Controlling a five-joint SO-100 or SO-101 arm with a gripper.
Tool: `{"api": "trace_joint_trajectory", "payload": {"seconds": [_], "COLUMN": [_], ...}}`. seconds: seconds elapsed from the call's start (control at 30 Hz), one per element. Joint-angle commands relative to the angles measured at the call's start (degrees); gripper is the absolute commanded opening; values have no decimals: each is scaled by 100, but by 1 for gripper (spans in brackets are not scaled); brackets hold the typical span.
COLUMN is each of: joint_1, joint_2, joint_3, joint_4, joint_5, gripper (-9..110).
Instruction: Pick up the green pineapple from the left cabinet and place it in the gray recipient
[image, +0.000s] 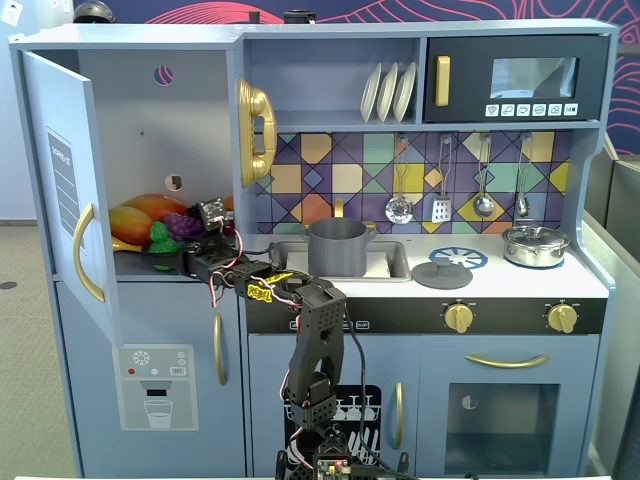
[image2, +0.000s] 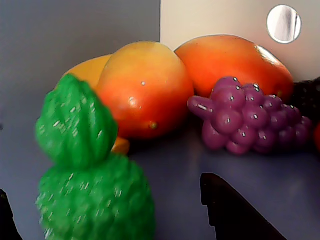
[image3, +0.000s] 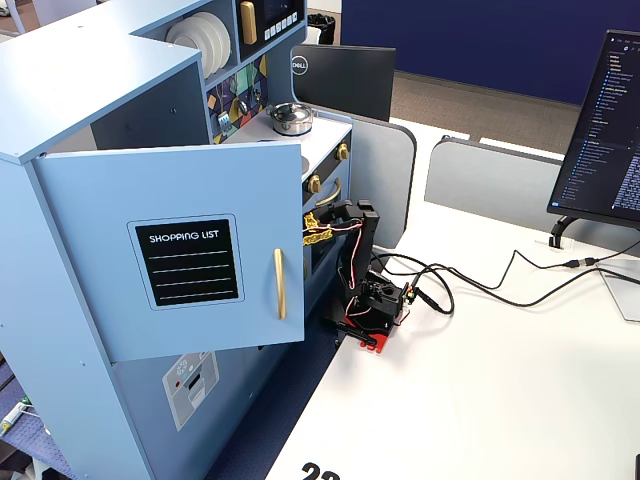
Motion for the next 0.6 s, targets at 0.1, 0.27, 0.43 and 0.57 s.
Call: {"api": "trace_joint_trajectory", "payload": {"seconds": [0.1, 0.27, 0.43, 0.57], "joint_1": [-167, -316, -387, -431], "joint_2": [-97, -176, -202, -193], "joint_3": [-650, -659, -686, -729], "joint_4": [176, 237, 404, 466], "joint_5": [105, 132, 62, -44], "gripper": [43, 42, 24, 0]}}
